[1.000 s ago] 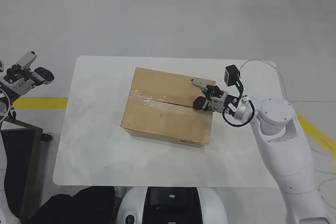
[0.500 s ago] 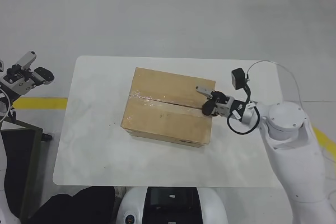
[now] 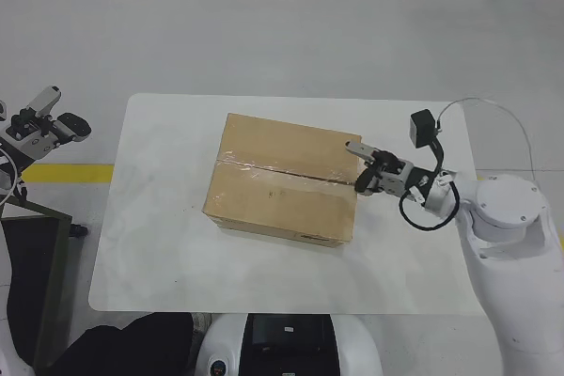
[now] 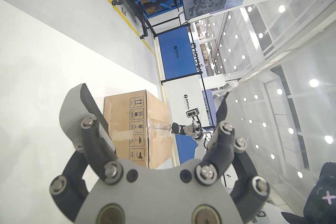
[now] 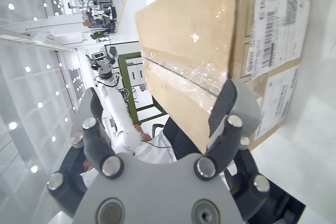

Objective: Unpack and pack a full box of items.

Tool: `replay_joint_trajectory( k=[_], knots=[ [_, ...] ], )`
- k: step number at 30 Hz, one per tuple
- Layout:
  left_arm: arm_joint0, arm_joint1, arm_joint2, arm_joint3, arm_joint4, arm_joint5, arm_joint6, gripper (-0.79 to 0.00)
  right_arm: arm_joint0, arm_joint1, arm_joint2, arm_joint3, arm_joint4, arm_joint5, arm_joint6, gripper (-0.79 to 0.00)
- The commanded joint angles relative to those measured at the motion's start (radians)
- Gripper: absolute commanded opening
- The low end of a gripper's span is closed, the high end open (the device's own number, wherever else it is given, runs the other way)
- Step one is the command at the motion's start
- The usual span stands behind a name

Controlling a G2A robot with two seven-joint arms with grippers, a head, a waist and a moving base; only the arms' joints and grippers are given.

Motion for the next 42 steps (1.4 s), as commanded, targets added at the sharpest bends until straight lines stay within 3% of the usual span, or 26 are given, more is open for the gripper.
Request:
replay_joint_trajectory(
  k=[1, 11, 19, 29, 35, 42],
  knots=[
    [0.0, 0.0, 0.0, 0.0, 0.0, 0.0, 0.0, 0.0, -0.01, -0.002, 0.007, -0.016, 0.048, -0.032, -0.014, 0.0],
    [0.0, 0.0, 0.0, 0.0, 0.0, 0.0, 0.0, 0.0, 0.053, -0.025, -0.142, 0.07, 0.148, -0.179, -0.076, 0.0],
    [0.0, 0.0, 0.0, 0.0, 0.0, 0.0, 0.0, 0.0, 0.194, -0.069, -0.337, 0.201, 0.219, -0.294, -0.133, 0.0],
    [0.0, 0.0, 0.0, 0.0, 0.0, 0.0, 0.0, 0.0, 0.353, -0.137, -0.544, 0.37, 0.286, -0.363, -0.167, 0.0],
    [0.0, 0.0, 0.0, 0.0, 0.0, 0.0, 0.0, 0.0, 0.401, -0.169, -0.604, 0.449, 0.316, -0.395, -0.184, 0.0],
    [0.0, 0.0, 0.0, 0.0, 0.0, 0.0, 0.0, 0.0, 0.407, -0.164, -0.575, 0.489, 0.293, -0.324, -0.146, 0.0]
  ],
)
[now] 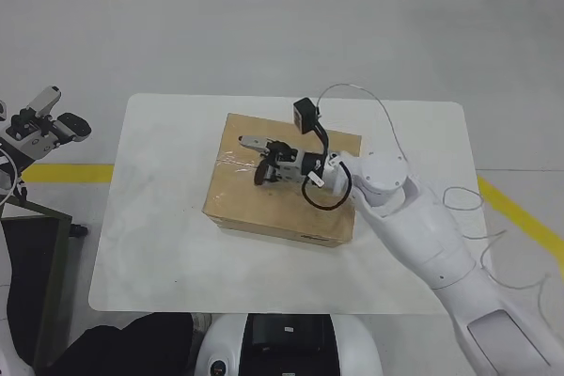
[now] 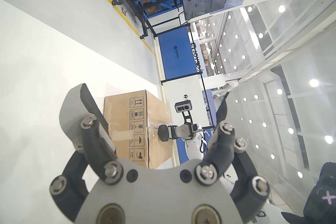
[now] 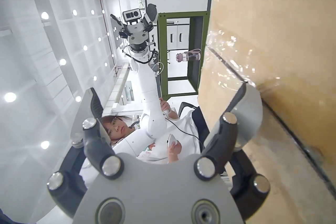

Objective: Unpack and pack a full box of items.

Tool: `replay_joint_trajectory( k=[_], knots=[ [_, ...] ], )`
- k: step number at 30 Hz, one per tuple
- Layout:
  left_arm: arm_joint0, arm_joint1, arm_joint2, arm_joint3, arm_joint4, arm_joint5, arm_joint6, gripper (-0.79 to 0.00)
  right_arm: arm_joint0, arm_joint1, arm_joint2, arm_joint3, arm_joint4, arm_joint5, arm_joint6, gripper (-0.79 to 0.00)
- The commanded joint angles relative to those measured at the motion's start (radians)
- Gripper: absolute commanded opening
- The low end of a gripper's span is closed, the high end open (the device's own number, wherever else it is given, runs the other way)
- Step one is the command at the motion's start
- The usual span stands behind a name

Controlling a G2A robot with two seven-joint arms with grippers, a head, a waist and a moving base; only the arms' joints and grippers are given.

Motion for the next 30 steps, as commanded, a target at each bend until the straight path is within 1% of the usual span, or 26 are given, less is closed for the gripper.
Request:
replay_joint_trajectory(
  k=[1, 10, 15, 23, 27, 30],
  knots=[
    [0.0, 0.0, 0.0, 0.0, 0.0, 0.0, 0.0, 0.0, -0.01, 0.008, 0.021, -0.009, -0.018, 0.025, 0.012, 0.0],
    [0.0, 0.0, 0.0, 0.0, 0.0, 0.0, 0.0, 0.0, -0.113, 0.066, 0.17, -0.127, -0.137, 0.155, 0.075, 0.0],
    [0.0, 0.0, 0.0, 0.0, 0.0, 0.0, 0.0, 0.0, -0.182, 0.096, 0.261, -0.198, -0.188, 0.206, 0.102, 0.0],
    [0.0, 0.0, 0.0, 0.0, 0.0, 0.0, 0.0, 0.0, -0.271, 0.131, 0.373, -0.268, -0.24, 0.246, 0.137, 0.0],
    [0.0, 0.0, 0.0, 0.0, 0.0, 0.0, 0.0, 0.0, -0.314, 0.144, 0.43, -0.297, -0.237, 0.253, 0.141, 0.0],
    [0.0, 0.0, 0.0, 0.0, 0.0, 0.0, 0.0, 0.0, -0.344, 0.151, 0.472, -0.316, -0.207, 0.245, 0.138, 0.0]
  ],
)
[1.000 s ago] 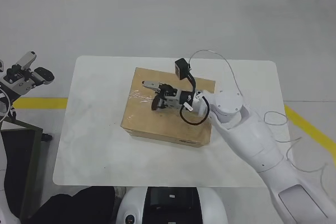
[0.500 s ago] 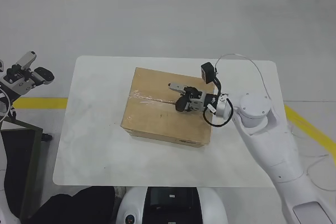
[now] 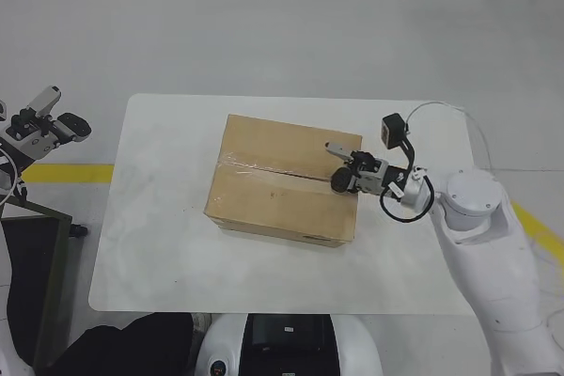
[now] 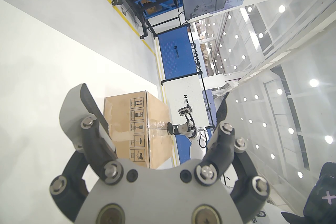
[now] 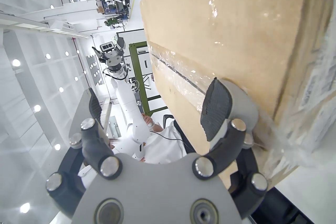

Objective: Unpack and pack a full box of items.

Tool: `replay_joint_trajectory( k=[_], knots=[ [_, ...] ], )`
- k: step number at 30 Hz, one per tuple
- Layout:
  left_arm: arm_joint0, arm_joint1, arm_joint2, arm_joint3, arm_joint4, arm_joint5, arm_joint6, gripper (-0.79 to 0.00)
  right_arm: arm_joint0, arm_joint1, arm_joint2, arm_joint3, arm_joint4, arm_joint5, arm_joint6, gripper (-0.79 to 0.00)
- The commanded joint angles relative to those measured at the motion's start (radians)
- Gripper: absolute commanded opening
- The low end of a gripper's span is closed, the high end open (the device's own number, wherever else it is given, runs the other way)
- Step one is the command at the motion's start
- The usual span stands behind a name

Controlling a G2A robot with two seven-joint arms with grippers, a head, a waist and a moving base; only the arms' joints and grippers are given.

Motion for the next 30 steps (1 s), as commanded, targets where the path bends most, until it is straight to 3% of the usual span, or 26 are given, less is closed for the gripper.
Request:
replay_joint_trajectory(
  k=[1, 10, 22, 30],
  knots=[
    [0.0, 0.0, 0.0, 0.0, 0.0, 0.0, 0.0, 0.0, -0.016, 0.004, 0.026, -0.01, 0.01, -0.005, -0.004, 0.0],
    [0.0, 0.0, 0.0, 0.0, 0.0, 0.0, 0.0, 0.0, -0.086, 0.026, 0.155, -0.024, 0.022, -0.023, -0.044, 0.0],
    [0.0, 0.0, 0.0, 0.0, 0.0, 0.0, 0.0, 0.0, -0.193, 0.045, 0.335, -0.002, 0.044, -0.291, -0.111, 0.0],
    [0.0, 0.0, 0.0, 0.0, 0.0, 0.0, 0.0, 0.0, -0.216, 0.054, 0.438, 0.013, 0.053, -0.394, -0.191, 0.0]
  ],
)
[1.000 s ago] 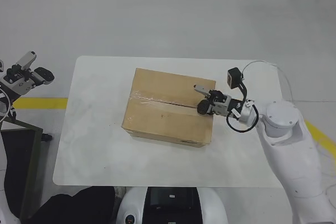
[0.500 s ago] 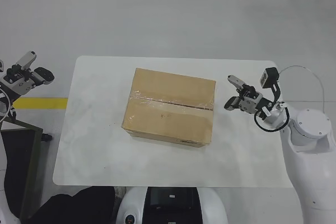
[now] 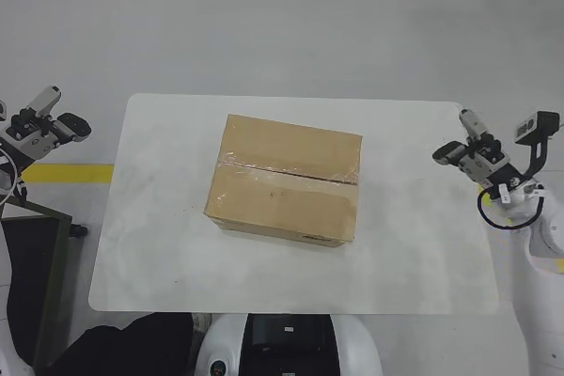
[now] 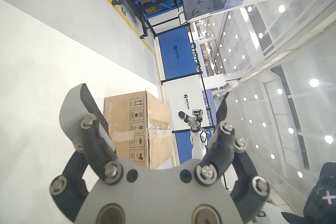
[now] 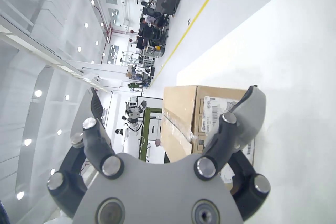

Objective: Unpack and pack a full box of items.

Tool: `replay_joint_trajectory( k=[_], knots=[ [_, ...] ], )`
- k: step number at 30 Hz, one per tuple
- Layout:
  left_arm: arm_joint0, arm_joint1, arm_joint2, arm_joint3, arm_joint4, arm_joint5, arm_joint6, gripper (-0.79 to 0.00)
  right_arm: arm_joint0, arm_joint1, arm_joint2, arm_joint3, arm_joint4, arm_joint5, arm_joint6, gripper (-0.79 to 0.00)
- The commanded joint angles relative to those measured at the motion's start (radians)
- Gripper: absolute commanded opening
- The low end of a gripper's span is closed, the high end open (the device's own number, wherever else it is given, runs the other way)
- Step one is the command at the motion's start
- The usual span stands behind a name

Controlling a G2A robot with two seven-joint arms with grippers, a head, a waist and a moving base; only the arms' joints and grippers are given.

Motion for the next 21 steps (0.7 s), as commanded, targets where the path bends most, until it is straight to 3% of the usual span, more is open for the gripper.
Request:
replay_joint_trajectory(
  k=[1, 4, 21],
  knots=[
    [0.0, 0.0, 0.0, 0.0, 0.0, 0.0, 0.0, 0.0, 0.008, 0.002, 0.011, 0.009, 0.003, -0.012, -0.005, 0.0],
    [0.0, 0.0, 0.0, 0.0, 0.0, 0.0, 0.0, 0.0, 0.022, 0.002, 0.028, 0.022, 0.054, -0.029, -0.013, 0.0],
    [0.0, 0.0, 0.0, 0.0, 0.0, 0.0, 0.0, -0.001, 0.061, 0.014, 0.048, 0.031, 0.031, -0.029, 0.017, -0.001]
  ],
)
